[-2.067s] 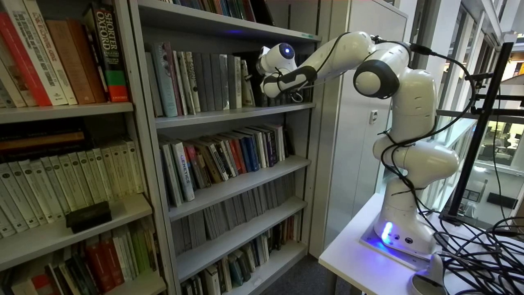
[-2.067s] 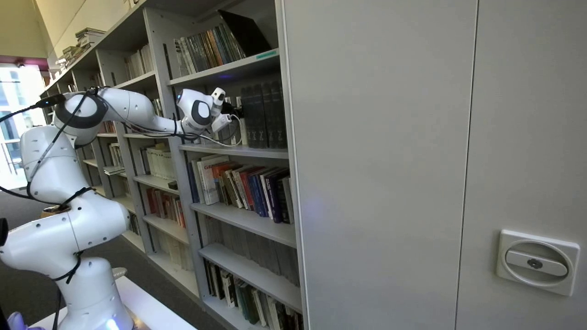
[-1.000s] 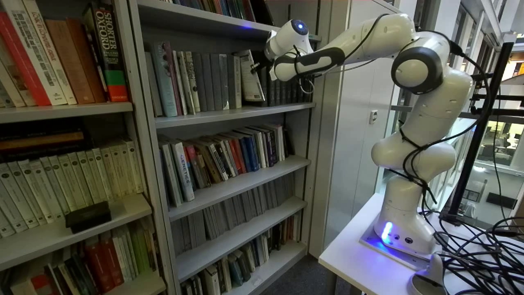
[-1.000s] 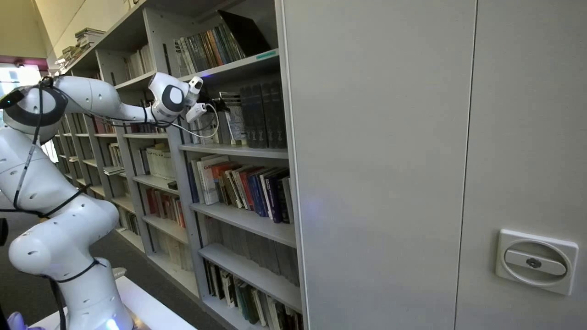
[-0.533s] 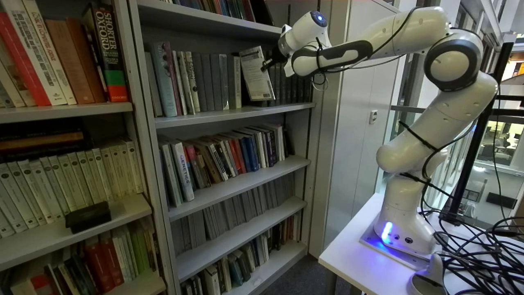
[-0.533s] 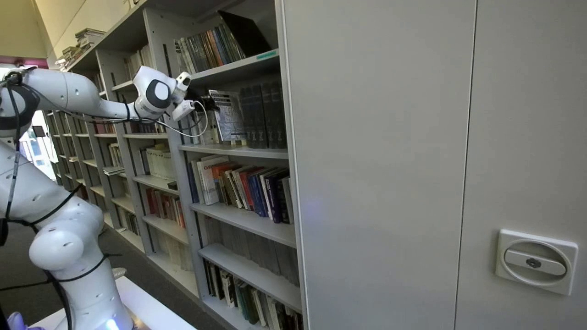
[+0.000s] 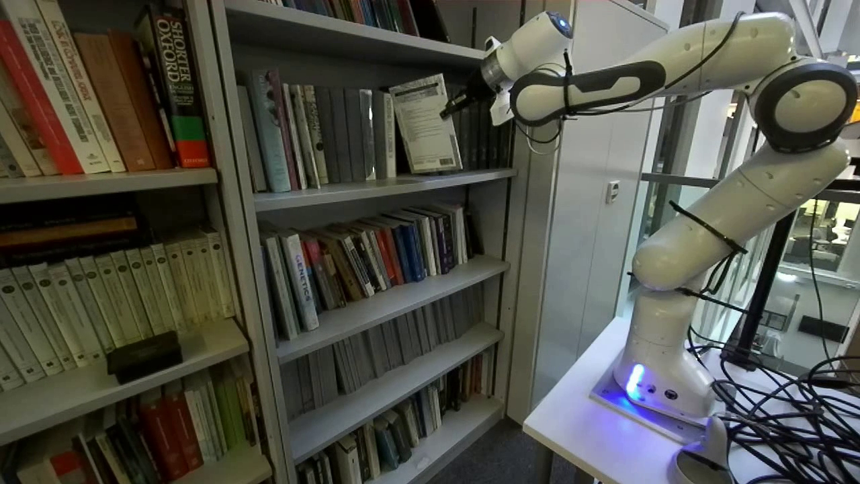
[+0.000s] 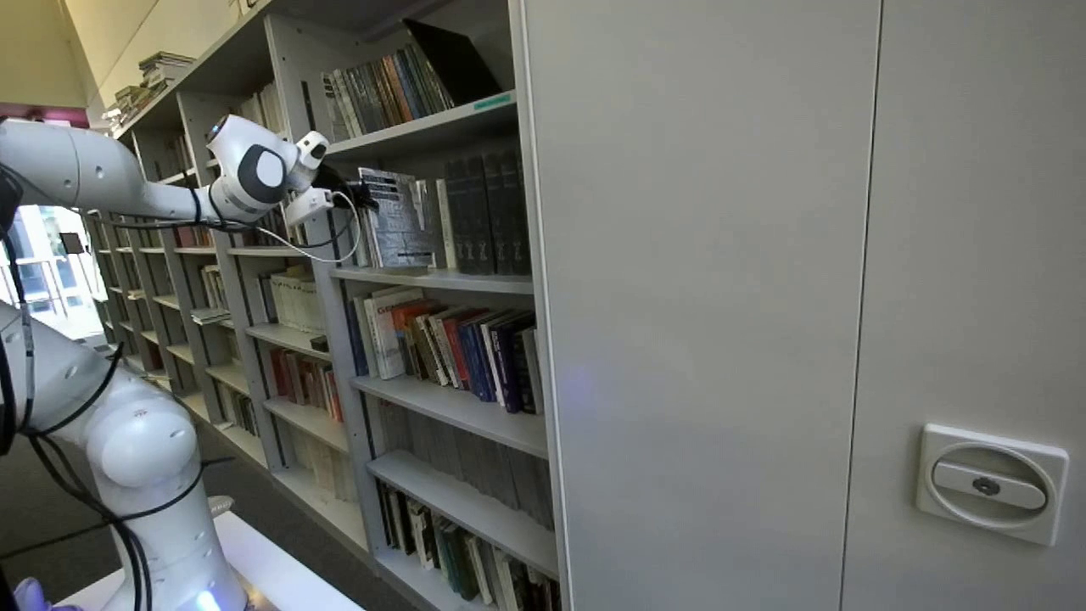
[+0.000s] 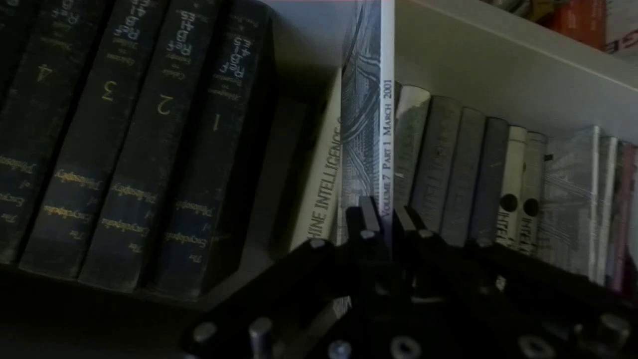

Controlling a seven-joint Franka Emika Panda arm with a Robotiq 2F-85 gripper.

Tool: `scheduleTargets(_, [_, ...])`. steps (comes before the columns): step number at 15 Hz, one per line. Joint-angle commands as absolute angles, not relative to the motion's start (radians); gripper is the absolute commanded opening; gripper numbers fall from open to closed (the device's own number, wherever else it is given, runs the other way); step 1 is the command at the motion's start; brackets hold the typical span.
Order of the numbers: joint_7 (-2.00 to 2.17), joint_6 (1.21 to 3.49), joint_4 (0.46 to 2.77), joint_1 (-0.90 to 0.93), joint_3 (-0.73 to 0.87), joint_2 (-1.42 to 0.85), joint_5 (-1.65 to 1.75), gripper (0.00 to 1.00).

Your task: Put the thin white book that is with the grey books with the other thin white books

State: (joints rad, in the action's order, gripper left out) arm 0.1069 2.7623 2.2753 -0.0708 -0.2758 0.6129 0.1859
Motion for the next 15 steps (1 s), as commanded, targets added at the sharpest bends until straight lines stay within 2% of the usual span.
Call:
scheduleTargets(1, [0.069,2.826,2.237,0.054,-0.226,0.590,0.138,0.02])
scheduleTargets(8, [0.049,2.922,2.069,0.203,-0.225,0.367,0.052,0.02])
scheduleTargets(15, [0.000,2.930,1.854,0.229,-0.214,0.127,-0.006,0.02])
